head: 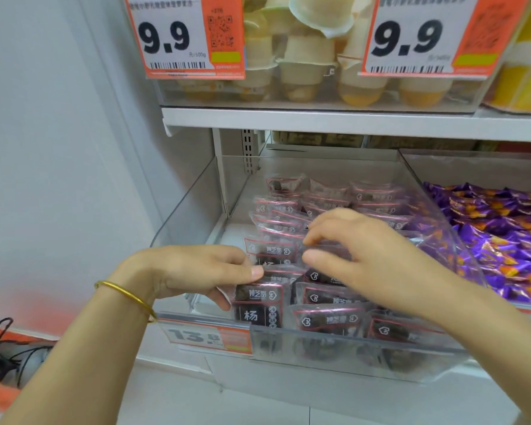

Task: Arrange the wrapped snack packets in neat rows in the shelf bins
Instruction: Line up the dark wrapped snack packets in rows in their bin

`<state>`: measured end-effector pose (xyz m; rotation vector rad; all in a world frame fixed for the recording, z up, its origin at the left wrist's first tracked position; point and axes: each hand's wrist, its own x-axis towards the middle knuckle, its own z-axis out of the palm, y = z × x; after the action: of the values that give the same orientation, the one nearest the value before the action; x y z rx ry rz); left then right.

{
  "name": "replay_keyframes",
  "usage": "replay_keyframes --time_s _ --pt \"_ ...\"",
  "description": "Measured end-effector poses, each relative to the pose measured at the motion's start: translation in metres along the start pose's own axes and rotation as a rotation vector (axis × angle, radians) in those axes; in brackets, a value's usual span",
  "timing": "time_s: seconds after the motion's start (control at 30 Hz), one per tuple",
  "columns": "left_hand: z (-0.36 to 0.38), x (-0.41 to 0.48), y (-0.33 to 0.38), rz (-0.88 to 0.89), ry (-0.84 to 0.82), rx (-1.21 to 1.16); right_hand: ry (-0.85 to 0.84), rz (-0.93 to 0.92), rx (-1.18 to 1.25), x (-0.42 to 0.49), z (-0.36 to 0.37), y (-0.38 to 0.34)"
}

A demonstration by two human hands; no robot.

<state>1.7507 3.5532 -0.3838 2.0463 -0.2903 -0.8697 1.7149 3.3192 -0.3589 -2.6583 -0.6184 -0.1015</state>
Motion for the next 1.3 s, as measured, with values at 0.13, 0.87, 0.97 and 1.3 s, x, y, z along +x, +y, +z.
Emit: replay_keyframes --time_s 0.13,0.87,0.97,1.3 --pt "-0.007 -0.001 0.003 -0.107 0.141 0.02 -0.113 -0.005 -0.151 -0.008 0.005 0.002" --pt "-0.007 0.089 0.033 -0.101 0.465 -0.275 0.096 0.242 -0.068 0.026 -0.005 0.034" --pt "-0.006 0.1 0.03 -0.081 0.564 -0.292 0.104 0.25 -0.031 0.024 -0.003 0.039" --pt "-0.012 0.092 0.033 -0.146 0.491 -0.451 0.125 0.244 0.034 0.023 -0.005 0.04"
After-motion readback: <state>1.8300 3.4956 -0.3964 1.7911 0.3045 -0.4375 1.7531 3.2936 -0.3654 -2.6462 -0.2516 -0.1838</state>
